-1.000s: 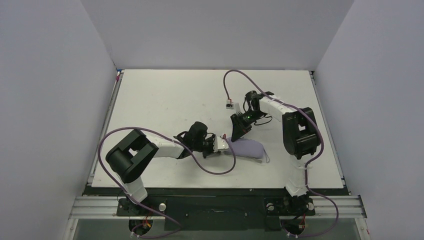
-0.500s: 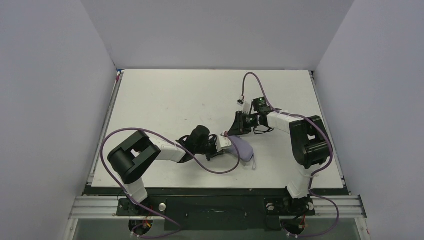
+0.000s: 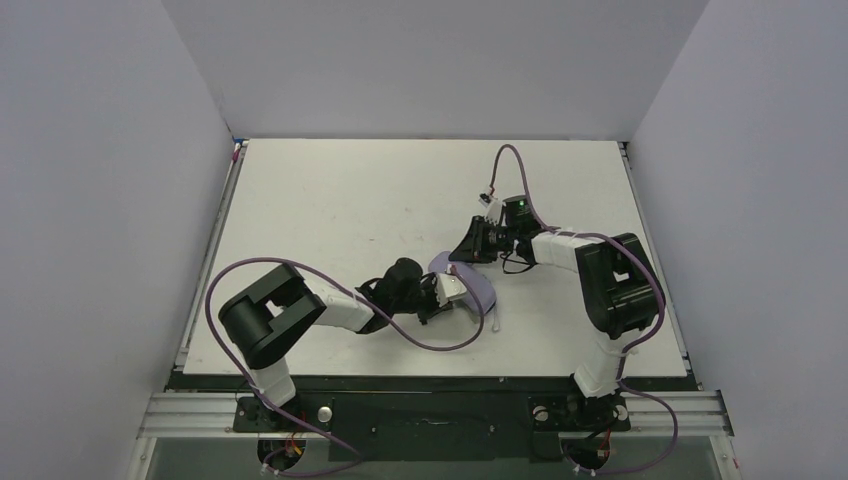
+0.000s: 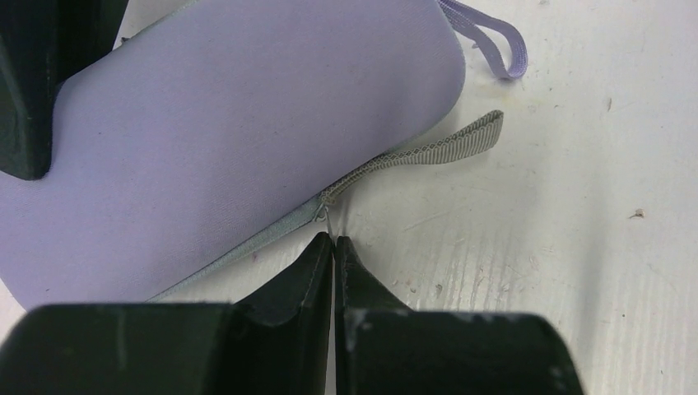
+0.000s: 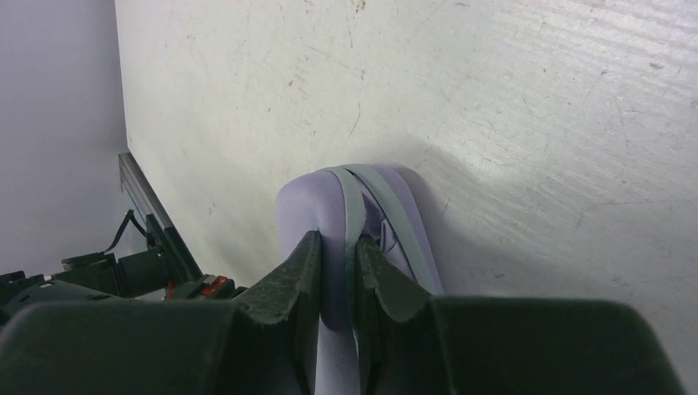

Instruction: Open the umbrella

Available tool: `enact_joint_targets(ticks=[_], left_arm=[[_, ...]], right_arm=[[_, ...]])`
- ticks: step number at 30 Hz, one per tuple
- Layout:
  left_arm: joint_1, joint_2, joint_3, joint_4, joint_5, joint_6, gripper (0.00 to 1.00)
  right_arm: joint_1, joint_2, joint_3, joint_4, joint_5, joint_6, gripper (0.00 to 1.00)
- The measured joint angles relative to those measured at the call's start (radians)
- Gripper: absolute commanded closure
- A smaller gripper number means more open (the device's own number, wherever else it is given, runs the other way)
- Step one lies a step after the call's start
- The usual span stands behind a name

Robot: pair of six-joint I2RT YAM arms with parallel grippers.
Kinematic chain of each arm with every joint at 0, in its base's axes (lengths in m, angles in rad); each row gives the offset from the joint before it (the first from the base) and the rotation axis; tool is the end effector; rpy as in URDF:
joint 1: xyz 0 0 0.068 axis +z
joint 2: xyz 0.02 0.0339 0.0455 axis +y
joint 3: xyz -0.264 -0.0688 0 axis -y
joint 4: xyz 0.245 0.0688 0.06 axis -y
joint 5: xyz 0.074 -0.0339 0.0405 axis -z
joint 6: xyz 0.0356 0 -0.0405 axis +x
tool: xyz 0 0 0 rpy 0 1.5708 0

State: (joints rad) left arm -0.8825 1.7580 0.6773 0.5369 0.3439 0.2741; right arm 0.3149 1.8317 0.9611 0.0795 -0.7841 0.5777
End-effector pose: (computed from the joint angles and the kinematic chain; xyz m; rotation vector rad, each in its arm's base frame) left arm 0.2000 -0.2620 0.1293 1.3540 1.6883 -0.7207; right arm 0.3360 0.1359 0.1493 -0.0911 2.4696 1.3408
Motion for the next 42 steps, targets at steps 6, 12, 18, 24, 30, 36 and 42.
enact_joint_targets(ticks=[6,12,18,24,30,36,42], left_arm=[[0.035,-0.010,-0.024,0.011,0.032,-0.036,0.63],[0.118,-0.121,-0.087,-0.040,0.109,-0.084,0.55],[0.190,-0.249,-0.142,-0.064,0.137,-0.112,0.55],[0.217,-0.266,-0.166,-0.087,0.127,-0.139,0.56],[0.217,-0.182,-0.162,-0.077,0.089,-0.189,0.57],[0.217,-0.146,-0.132,-0.063,0.076,-0.216,0.57],[0.217,-0.144,-0.127,-0.058,0.075,-0.222,0.58]], right_arm=[[0.002,0.000,0.068,-0.120,0.020,-0.119,0.53],[-0.016,-0.027,0.117,-0.259,0.040,-0.256,0.53],[-0.050,-0.108,0.117,-0.361,0.055,-0.319,0.80],[-0.087,-0.167,0.100,-0.418,0.145,-0.378,0.89],[-0.033,-0.152,0.095,-0.505,0.203,-0.444,0.70],[0.035,-0.137,0.095,-0.549,0.201,-0.478,0.50],[0.077,-0.142,0.097,-0.565,0.200,-0.487,0.48]])
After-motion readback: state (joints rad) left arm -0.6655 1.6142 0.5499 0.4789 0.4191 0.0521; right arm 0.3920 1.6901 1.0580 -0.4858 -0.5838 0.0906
